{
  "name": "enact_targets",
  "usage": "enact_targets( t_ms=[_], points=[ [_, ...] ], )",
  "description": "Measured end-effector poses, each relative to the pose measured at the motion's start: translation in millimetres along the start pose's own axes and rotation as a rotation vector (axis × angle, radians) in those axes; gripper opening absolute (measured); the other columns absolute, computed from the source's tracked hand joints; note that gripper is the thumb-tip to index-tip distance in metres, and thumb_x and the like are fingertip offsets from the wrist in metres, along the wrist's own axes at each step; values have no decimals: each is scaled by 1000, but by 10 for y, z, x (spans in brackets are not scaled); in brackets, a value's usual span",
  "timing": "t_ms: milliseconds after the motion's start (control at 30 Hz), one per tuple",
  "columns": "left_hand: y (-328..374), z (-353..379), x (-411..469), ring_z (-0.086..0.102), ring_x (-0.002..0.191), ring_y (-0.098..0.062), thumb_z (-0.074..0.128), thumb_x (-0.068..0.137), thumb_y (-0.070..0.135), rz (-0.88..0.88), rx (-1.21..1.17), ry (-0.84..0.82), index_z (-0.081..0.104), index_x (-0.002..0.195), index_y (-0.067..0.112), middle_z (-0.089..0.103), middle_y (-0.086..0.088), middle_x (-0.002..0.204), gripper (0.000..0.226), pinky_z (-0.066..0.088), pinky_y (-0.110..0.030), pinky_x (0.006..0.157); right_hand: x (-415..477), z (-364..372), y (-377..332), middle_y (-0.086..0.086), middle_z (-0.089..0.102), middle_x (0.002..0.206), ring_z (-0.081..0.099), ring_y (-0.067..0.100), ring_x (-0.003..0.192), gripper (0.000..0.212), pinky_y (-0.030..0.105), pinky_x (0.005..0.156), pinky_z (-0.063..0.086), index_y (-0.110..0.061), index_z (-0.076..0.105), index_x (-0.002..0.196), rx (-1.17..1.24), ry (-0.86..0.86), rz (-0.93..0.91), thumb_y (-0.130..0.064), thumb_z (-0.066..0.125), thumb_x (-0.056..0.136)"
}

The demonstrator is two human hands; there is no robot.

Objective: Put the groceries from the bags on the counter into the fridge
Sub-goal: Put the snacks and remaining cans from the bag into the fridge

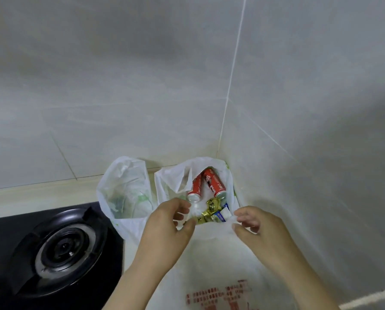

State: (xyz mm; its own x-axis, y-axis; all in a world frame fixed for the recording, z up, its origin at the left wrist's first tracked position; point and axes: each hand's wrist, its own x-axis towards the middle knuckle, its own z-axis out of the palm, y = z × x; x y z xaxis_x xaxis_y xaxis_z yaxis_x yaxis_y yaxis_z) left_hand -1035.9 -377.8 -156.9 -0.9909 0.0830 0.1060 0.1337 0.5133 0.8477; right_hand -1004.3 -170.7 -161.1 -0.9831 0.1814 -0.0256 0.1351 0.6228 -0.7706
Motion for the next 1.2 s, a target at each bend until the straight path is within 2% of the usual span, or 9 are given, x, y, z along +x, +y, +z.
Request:
enact_targets(
  t_ms=[100,233,333,467,667,800,1000,1133,1200],
  points=[
    [-165,-11,211,60,84,-1,70,81,19,-7,-9,-31,63,98,26,63,15,93,19,50,-18,76,146,137,10,-14,70,94,64,-2,87,20,21,79,50,-32,67,99,-30,-1,35,-22,73,82],
    [-356,48,385,60,82,1,69,82,19,-39,-16,-65,62,94,26,64,14,92,16,51,-18,75,289,283,68,-13,70,93,64,-1,85,21,16,76,48,-32,67,97,-49,-25,89,-21,73,80],
    [-453,107,486,60,83,1,69,82,20,-60,-22,-93,62,94,27,63,15,93,16,52,-22,76,434,329,107,-13,70,92,63,-2,84,23,11,72,45,-38,64,89,-66,-38,97,-19,73,80],
    [-545,184,655,59,85,1,68,83,22,-69,17,-107,61,96,28,62,17,95,17,52,-22,78,689,383,131,-18,68,86,62,-4,86,30,12,73,45,-44,58,82,-82,-45,75,-17,71,82],
    [-592,376,968,57,85,3,67,83,27,-78,94,-125,61,100,29,59,17,98,17,49,-15,76,1141,450,283,-11,69,97,64,3,92,20,25,84,53,-27,68,101,-72,-84,111,-19,71,83],
    [-630,567,1292,56,87,1,66,84,27,-61,159,-177,60,105,29,59,16,101,22,46,-14,77,1475,468,428,-11,67,98,62,2,92,20,17,78,47,-23,67,105,-79,-79,100,-20,69,85],
    [-773,818,1820,56,95,-3,62,87,29,-32,249,-266,60,109,27,59,11,107,21,48,-19,84,1980,650,658,-5,64,108,60,7,93,24,15,68,46,-23,63,112,-145,-99,149,-23,65,88],
    [-943,942,2120,55,98,-5,61,88,28,-19,298,-336,60,112,25,60,8,111,25,45,-17,85,2263,818,801,-2,63,118,61,9,98,38,23,78,53,-22,58,125,-177,-112,176,-26,65,89],
    [-1024,997,2234,55,104,-9,61,88,29,-34,324,-356,57,119,24,59,5,116,32,42,-19,86,2354,878,844,-3,65,117,60,8,94,39,21,76,50,-21,58,126,-185,-114,171,-27,66,88]
  ],
)
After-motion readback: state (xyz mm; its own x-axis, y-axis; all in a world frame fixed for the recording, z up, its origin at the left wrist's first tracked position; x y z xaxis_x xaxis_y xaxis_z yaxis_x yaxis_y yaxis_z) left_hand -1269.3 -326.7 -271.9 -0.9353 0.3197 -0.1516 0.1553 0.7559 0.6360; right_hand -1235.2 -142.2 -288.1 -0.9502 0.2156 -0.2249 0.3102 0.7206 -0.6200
